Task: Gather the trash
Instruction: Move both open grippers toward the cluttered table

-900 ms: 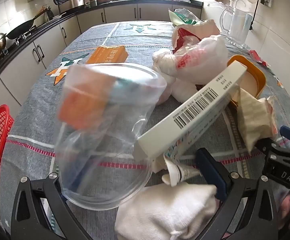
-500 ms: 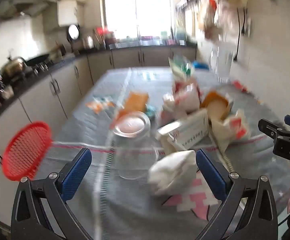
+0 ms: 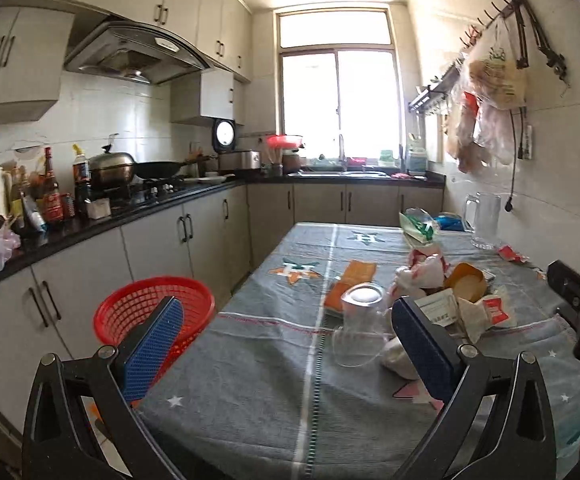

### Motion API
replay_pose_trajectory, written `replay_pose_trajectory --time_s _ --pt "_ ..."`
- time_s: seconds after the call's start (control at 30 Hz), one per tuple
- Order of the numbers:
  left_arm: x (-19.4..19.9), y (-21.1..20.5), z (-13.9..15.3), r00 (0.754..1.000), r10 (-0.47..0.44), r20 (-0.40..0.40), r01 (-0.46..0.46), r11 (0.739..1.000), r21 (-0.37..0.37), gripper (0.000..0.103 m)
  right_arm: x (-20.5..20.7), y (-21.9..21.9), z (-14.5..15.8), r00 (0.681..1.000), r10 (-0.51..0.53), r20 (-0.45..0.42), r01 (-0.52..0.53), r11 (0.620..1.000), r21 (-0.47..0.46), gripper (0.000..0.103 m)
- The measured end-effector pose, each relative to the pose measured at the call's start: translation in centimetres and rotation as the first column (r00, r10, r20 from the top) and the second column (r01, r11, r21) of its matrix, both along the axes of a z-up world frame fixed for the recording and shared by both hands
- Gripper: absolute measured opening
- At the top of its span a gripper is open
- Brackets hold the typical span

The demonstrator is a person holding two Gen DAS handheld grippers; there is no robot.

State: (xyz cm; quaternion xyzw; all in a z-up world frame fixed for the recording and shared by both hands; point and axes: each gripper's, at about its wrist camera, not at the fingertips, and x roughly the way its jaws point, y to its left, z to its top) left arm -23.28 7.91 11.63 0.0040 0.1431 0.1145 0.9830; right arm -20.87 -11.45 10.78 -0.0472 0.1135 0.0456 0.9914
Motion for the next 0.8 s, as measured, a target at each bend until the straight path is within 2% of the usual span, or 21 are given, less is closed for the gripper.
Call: replay_pose_trajectory --time_s 0.13,0.33,0.8 --pt "-0.4 0.4 -0.9 0.999 0.037 0.014 -0.036 0.999 -0.004 0.103 -0.9 0.4 0.2 0.999 0.004 0.038 -0.004 1.0 -0.015 0.103" --pt "0.0 0.3 -2.1 0.999 0.036 -0.015 -0.036 0.999 -0.006 0.103 0.1 0.4 -0.8 0.999 0.027 -0.031 -0.027 1.0 -0.002 0.103" --pt "0.7 0.4 -3.3 0.999 0.029 -0.044 -0.029 1.0 0.003 0.103 0.5 1.2 -2.0 0.995 0.06 -0.08 -0.063 0.998 -0.031 0.103"
